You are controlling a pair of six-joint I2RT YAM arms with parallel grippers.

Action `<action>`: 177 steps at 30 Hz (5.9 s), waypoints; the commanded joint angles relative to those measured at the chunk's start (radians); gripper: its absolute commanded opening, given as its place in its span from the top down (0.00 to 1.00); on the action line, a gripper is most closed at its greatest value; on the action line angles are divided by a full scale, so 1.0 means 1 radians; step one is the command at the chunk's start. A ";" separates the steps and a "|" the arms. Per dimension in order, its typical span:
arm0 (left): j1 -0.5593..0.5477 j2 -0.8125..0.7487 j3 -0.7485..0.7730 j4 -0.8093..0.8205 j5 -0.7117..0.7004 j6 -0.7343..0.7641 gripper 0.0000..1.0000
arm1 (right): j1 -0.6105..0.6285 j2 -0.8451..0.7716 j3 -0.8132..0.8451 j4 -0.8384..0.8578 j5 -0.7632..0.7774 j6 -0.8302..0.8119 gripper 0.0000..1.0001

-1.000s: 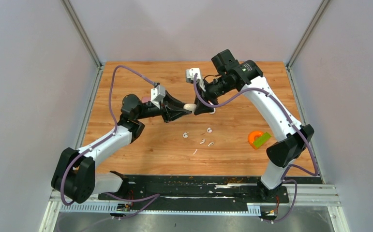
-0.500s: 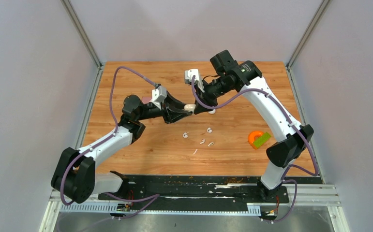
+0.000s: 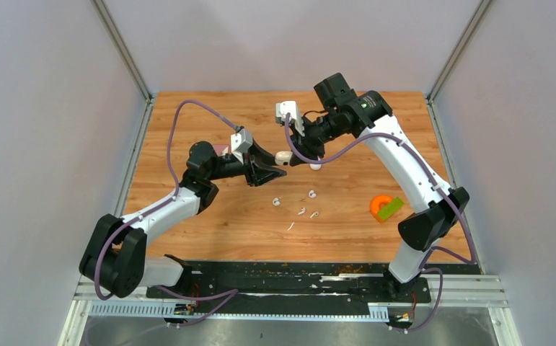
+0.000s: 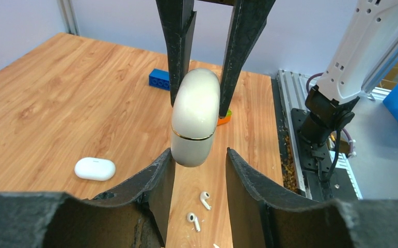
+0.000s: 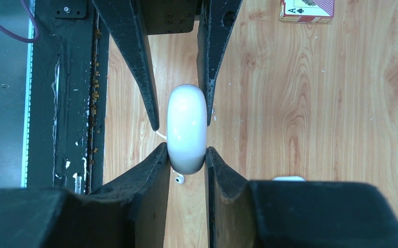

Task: Insert the wireless bluetooth earbuds into the charging case
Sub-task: Adjust the charging case at the center of the board, then open the charging case at the center of the board, then pick up the earbud from the center of the board.

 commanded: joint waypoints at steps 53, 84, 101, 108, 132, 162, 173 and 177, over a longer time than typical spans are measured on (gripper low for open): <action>-0.018 0.038 0.062 0.041 -0.029 -0.027 0.57 | 0.023 -0.032 -0.018 0.070 0.050 0.038 0.94; -0.011 0.041 0.060 0.038 -0.047 -0.043 0.89 | -0.002 -0.042 -0.047 0.080 0.019 0.062 0.86; -0.012 0.042 0.061 0.027 0.033 0.094 1.00 | -0.050 0.021 -0.016 0.022 -0.118 0.161 0.49; -0.014 0.037 0.058 0.018 0.041 0.111 1.00 | -0.086 0.034 0.016 0.090 -0.113 0.244 0.52; -0.003 0.050 0.053 0.000 -0.040 0.036 1.00 | -0.177 -0.053 0.050 0.108 -0.241 0.288 0.50; 0.211 -0.173 0.048 -0.234 -0.125 -0.069 1.00 | -0.144 -0.026 -0.765 0.484 0.268 0.722 0.64; 0.219 -0.161 0.066 -0.240 -0.118 -0.066 1.00 | -0.145 -0.126 -0.807 0.568 0.348 0.454 0.67; 0.218 -0.143 0.081 -0.232 -0.119 -0.069 1.00 | -0.141 -0.116 -0.818 0.565 0.279 0.613 0.64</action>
